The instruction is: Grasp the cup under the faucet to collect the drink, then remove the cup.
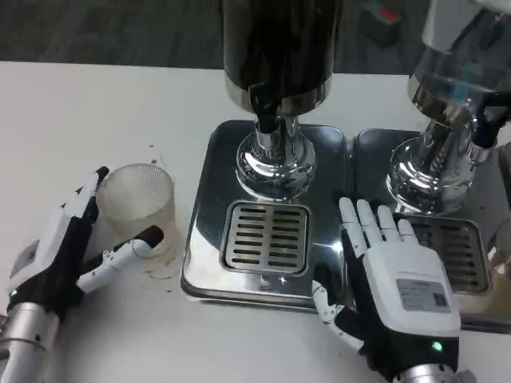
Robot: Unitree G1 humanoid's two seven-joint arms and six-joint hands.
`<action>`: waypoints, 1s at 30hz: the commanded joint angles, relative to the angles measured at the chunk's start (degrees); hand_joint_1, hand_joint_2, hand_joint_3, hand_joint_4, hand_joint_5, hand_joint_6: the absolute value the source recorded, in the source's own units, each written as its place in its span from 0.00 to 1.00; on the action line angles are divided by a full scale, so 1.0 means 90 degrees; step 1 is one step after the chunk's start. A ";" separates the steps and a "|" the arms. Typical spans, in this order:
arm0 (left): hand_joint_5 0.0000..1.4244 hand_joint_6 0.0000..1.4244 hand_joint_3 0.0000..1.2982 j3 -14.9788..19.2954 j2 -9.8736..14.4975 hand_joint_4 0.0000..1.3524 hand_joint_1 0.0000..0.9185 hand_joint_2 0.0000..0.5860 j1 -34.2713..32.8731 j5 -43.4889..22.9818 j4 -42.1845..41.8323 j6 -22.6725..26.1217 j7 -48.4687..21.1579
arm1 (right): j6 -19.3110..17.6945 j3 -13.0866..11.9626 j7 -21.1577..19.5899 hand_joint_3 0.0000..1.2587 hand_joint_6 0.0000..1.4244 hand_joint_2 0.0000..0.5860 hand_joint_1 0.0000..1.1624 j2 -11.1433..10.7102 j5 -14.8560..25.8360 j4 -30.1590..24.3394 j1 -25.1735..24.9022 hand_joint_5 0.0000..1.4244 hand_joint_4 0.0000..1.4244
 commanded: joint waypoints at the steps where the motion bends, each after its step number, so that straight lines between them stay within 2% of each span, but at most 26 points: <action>1: 0.00 0.00 0.00 -0.0099 -0.0033 0.00 0.05 0.00 -0.0261 -0.0003 0.0323 -0.0045 -0.0086 | 0.0070 0.0023 -0.0066 0.00 0.02 0.95 0.34 0.0030 -0.0059 -0.0094 0.0037 0.00 0.00; 11: 0.00 0.00 0.00 -0.0211 -0.0172 0.00 0.11 0.02 -0.0578 0.0013 0.0595 -0.0113 -0.0074 | 0.0163 0.0061 -0.0044 0.01 0.03 0.95 0.34 0.0026 -0.0094 -0.0170 0.0078 0.00 0.00; 15: 0.04 0.00 0.00 -0.0283 -0.0198 0.00 0.13 0.04 -0.0640 -0.0022 0.0679 -0.0147 -0.0201 | 0.0205 0.0077 -0.0041 0.01 0.03 0.94 0.34 0.0032 -0.0103 -0.0204 0.0103 0.00 0.00; 24: 0.18 0.16 0.00 -0.0302 -0.0189 0.01 0.22 0.10 -0.0657 -0.0035 0.0748 -0.0314 -0.0106 | 0.0232 0.0106 -0.0025 0.02 0.06 0.93 0.33 0.0044 -0.0082 -0.0227 0.0121 0.00 0.00; 30: 0.31 0.33 0.09 -0.0287 -0.0184 0.13 0.26 0.12 -0.0710 -0.0048 0.0809 -0.0435 -0.0013 | 0.0253 0.0116 -0.0039 0.03 0.07 0.92 0.34 0.0067 -0.0069 -0.0218 0.0112 0.00 0.00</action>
